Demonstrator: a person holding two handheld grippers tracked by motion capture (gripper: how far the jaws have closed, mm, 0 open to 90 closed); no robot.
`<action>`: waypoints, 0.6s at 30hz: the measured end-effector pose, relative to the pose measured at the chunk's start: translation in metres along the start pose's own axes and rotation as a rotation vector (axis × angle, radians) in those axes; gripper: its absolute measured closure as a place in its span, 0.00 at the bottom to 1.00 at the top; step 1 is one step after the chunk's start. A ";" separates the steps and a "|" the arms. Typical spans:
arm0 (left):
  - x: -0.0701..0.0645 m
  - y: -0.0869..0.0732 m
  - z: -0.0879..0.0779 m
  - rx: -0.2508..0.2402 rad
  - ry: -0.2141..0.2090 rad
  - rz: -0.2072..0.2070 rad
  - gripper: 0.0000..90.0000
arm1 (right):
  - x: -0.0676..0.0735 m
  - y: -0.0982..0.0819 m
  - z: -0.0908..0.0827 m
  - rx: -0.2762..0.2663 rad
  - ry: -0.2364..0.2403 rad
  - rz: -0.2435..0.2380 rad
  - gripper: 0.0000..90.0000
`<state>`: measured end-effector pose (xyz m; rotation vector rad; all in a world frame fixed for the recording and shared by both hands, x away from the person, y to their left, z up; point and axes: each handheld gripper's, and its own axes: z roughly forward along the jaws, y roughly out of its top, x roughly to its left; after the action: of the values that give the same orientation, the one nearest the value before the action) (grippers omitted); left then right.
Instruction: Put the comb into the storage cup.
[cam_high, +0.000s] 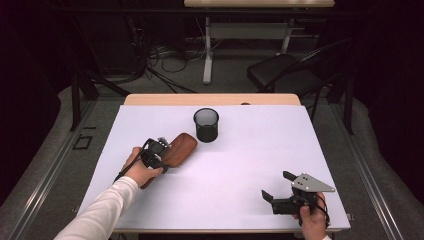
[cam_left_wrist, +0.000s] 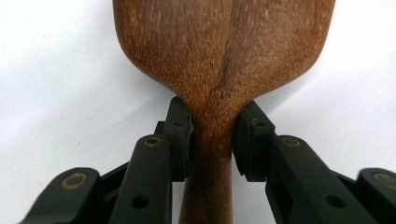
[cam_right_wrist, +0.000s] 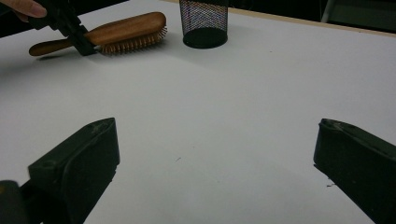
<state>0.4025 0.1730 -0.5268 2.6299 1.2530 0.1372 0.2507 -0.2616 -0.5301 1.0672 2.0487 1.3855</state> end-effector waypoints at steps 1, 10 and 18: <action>0.000 0.000 0.000 -0.001 -0.002 -0.002 0.78 | 0.000 0.000 0.000 0.000 0.000 0.000 0.00; 0.000 -0.006 0.000 -0.039 -0.012 -0.001 0.80 | 0.000 0.000 0.000 0.001 0.002 0.001 0.00; 0.000 -0.014 0.001 -0.100 -0.013 0.002 0.80 | 0.000 0.000 0.001 0.001 0.002 0.002 0.00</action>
<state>0.3921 0.1809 -0.5308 2.5434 1.2077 0.1783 0.2510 -0.2613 -0.5305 1.0686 2.0512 1.3869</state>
